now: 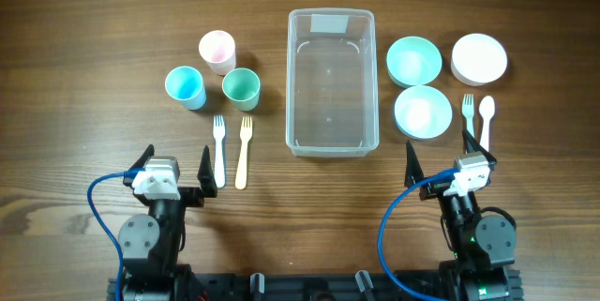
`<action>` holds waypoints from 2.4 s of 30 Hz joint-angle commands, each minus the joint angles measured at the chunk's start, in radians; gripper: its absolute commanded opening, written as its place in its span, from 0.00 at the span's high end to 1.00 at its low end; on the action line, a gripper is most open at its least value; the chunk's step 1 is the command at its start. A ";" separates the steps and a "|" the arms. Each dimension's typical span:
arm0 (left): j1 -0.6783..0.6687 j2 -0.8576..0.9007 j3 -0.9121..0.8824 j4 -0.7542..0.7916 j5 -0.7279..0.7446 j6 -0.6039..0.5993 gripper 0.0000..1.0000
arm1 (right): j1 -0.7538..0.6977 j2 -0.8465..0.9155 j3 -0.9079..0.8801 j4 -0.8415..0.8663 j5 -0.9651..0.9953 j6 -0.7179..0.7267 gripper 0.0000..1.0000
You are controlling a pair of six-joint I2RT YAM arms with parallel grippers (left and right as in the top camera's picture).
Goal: Pack container
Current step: 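Raise both arms from rest toward the tableware on each side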
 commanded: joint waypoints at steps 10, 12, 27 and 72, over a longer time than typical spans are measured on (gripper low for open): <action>0.003 -0.008 -0.007 0.019 -0.393 0.023 0.00 | 0.005 0.006 -0.001 0.002 -0.016 -0.005 0.00; 0.003 -0.008 -0.007 0.019 -0.393 0.023 0.00 | 0.005 0.006 -0.001 0.002 -0.016 -0.005 0.00; 0.003 -0.008 -0.007 0.019 -0.393 0.023 0.00 | 0.005 0.006 -0.001 0.002 -0.016 -0.005 0.00; 0.003 0.201 0.225 -0.122 0.179 -0.199 0.00 | 0.005 0.302 0.244 -0.227 -0.245 0.448 0.00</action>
